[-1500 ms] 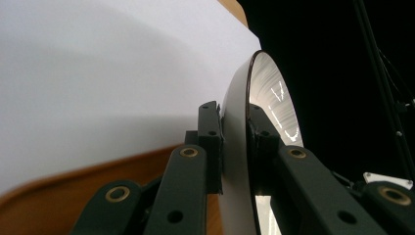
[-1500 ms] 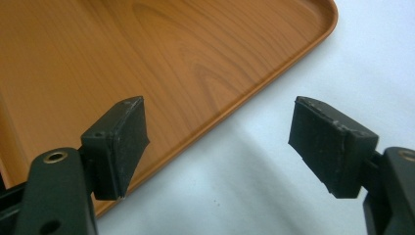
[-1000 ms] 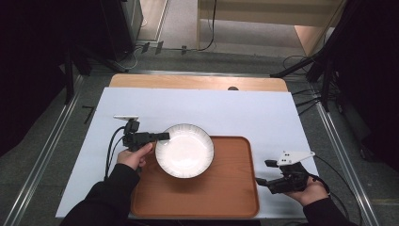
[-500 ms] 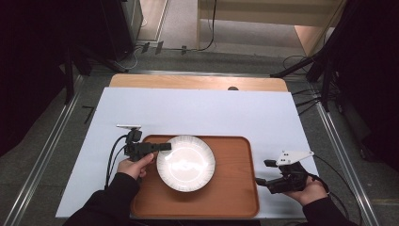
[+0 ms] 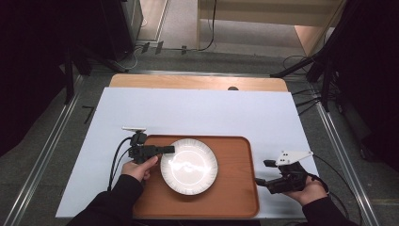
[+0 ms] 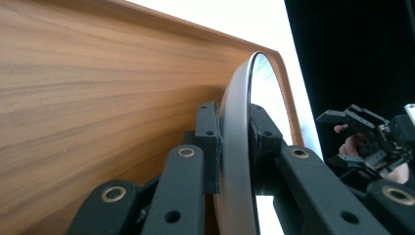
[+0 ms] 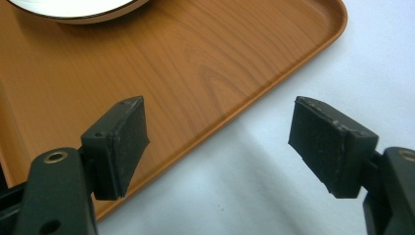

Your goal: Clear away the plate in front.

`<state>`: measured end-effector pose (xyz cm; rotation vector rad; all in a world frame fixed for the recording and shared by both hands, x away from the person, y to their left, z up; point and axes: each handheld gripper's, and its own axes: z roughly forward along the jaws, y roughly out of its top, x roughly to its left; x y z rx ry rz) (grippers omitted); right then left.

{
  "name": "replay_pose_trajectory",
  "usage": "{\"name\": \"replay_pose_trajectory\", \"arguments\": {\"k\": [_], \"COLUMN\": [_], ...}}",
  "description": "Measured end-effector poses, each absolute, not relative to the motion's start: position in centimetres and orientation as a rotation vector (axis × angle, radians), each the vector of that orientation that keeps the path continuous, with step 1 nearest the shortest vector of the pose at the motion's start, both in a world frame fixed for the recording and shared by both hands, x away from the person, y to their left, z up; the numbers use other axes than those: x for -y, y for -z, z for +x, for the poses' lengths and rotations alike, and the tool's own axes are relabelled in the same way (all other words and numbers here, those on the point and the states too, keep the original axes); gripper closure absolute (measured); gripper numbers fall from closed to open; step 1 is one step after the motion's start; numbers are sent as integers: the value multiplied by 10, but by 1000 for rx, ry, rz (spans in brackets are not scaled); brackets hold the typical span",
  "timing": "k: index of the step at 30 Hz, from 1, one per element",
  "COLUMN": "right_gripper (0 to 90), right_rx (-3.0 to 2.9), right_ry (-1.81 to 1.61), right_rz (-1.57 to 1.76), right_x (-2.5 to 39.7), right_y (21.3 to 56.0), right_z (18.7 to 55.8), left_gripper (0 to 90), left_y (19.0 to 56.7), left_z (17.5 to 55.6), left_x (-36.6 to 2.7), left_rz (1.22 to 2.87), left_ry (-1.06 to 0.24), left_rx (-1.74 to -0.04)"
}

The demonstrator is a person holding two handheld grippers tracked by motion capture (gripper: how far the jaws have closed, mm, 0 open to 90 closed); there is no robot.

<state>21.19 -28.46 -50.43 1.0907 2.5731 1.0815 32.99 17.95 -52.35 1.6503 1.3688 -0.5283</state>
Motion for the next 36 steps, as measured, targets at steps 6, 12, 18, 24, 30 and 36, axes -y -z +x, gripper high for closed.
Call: {"name": "replay_pose_trajectory", "arguments": {"k": [6, 12, 18, 24, 30, 36], "right_gripper": [228, 228, 228, 227, 228, 227], "right_rx": [-2573, -2578, -2583, -2587, -2588, -2590], "right_ry": [-1083, -1081, -1079, -1076, -1076, -1076], "right_rz": [1077, 1074, 1078, 1076, 1074, 1073], "right_x": [284, 284, 284, 283, 283, 283], "right_y": [505, 505, 505, 505, 506, 506], "right_z": [212, 212, 212, 212, 212, 212], "left_gripper": [808, 814, 823, 827, 814, 784], "left_y": [522, 522, 525, 526, 524, 522], "left_z": [328, 327, 325, 324, 324, 324], "left_x": [-174, -171, -165, -162, -158, -159], "left_rz": [1696, 1726, 1768, 1814, 1884, 1880], "left_ry": [473, 454, 431, 400, 338, 347], "left_rx": [-1365, -1358, -1365, -1359, -1336, -1331]}}
